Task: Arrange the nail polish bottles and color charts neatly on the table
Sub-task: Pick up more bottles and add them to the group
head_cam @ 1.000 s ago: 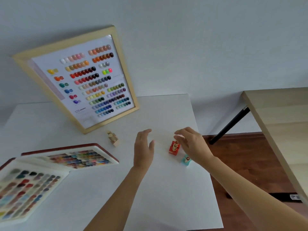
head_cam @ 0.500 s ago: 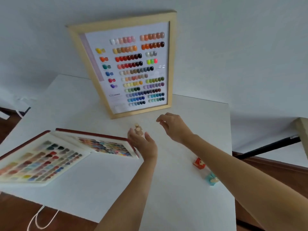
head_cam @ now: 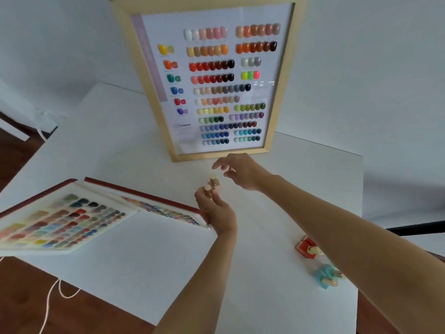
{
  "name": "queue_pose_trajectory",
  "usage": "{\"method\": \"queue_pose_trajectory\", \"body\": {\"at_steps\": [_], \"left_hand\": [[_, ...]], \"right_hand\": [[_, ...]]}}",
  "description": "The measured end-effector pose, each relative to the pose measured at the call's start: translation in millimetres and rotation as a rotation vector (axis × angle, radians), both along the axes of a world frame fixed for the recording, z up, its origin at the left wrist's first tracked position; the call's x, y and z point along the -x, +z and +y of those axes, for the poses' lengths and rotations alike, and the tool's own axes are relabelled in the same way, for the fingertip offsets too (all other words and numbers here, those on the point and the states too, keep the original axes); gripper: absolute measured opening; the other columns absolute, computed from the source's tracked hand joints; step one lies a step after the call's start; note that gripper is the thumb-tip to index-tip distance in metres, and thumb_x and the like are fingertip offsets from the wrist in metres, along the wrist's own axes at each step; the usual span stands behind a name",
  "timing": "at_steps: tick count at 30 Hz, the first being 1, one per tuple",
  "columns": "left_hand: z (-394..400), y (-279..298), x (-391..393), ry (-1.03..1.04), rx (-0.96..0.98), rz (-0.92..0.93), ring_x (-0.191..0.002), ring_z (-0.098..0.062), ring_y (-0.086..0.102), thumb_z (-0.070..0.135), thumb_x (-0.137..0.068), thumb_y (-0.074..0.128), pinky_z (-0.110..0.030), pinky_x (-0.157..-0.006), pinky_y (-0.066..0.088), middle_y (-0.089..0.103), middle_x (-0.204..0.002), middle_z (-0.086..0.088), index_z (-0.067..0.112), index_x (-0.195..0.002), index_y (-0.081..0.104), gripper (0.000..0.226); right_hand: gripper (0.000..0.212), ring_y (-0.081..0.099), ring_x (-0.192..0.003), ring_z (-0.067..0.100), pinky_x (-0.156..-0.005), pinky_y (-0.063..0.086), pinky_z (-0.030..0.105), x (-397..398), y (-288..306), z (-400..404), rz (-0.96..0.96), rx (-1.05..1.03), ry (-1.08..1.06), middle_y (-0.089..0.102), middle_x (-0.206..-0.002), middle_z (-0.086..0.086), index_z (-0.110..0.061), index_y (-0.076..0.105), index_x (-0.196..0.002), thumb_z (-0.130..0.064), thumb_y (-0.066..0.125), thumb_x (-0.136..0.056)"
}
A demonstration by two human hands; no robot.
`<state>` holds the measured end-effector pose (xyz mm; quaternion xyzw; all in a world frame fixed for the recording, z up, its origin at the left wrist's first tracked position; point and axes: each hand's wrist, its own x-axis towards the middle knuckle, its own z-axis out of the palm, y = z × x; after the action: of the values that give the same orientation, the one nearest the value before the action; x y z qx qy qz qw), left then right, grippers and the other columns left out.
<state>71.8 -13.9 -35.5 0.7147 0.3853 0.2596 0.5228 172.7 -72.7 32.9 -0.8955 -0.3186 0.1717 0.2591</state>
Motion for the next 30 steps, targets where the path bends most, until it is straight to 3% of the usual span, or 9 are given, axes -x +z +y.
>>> {"method": "queue_pose_trajectory", "body": {"at_steps": [3,10,17,22,27,30], "left_hand": [[-4,2,0,0.032,0.032,-0.01,-0.096,-0.023,0.059,-0.002,-0.096,0.041,-0.029,-0.081,0.051,0.058,-0.112,-0.015,0.006,-0.115,0.041,0.021],[-3,4,-1,0.044,0.053,-0.021,-0.094,-0.024,0.059,-0.002,-0.096,0.041,-0.029,-0.079,0.053,0.057,-0.11,-0.013,0.007,-0.114,0.039,0.021],[-7,8,5,-0.083,-0.045,-0.07,-0.091,-0.023,0.059,0.002,-0.096,0.043,-0.027,-0.078,0.049,0.056,-0.102,-0.007,0.003,-0.11,0.043,0.014],[-23,18,26,-0.296,-0.114,-0.132,-0.084,-0.008,0.059,0.011,-0.097,0.048,0.0,-0.073,0.042,0.06,-0.095,-0.002,0.006,-0.104,0.047,0.009],[-38,25,63,-0.56,-0.159,-0.156,-0.079,-0.007,0.06,0.013,-0.096,0.052,-0.006,-0.067,0.048,0.061,-0.091,0.004,0.012,-0.1,0.05,0.005],[-42,24,86,-0.72,-0.197,-0.157,-0.078,-0.013,0.062,0.015,-0.095,0.053,-0.02,-0.068,0.052,0.064,-0.087,0.004,0.019,-0.096,0.05,0.005]], "right_hand": [[0.041,0.049,-0.089,0.007,-0.077,0.04,0.023,-5,-1,11,0.044,0.03,0.091,0.063,-0.11,0.003,-0.029,0.062,-0.116,-0.003,0.063,-0.085],[0.025,0.049,-0.084,0.009,-0.074,0.036,0.025,-9,0,19,-0.004,0.069,0.202,0.066,-0.103,0.005,-0.021,0.068,-0.107,-0.011,0.066,-0.084],[0.02,0.059,-0.087,0.018,-0.077,0.046,0.026,5,13,-24,0.002,0.071,0.064,0.068,-0.1,0.009,-0.011,0.066,-0.108,-0.009,0.059,-0.089],[0.022,0.059,-0.089,0.017,-0.076,0.045,0.025,30,27,-85,-0.017,0.13,-0.065,0.067,-0.104,0.008,-0.011,0.063,-0.111,-0.009,0.057,-0.091],[0.021,0.058,-0.087,0.017,-0.077,0.045,0.024,79,38,-135,-0.039,0.14,-0.26,0.068,-0.103,0.007,-0.011,0.064,-0.11,-0.01,0.053,-0.091],[0.021,0.06,-0.088,0.018,-0.079,0.048,0.025,116,37,-147,-0.032,0.127,-0.363,0.067,-0.102,0.006,-0.012,0.064,-0.11,-0.012,0.051,-0.092]]}}
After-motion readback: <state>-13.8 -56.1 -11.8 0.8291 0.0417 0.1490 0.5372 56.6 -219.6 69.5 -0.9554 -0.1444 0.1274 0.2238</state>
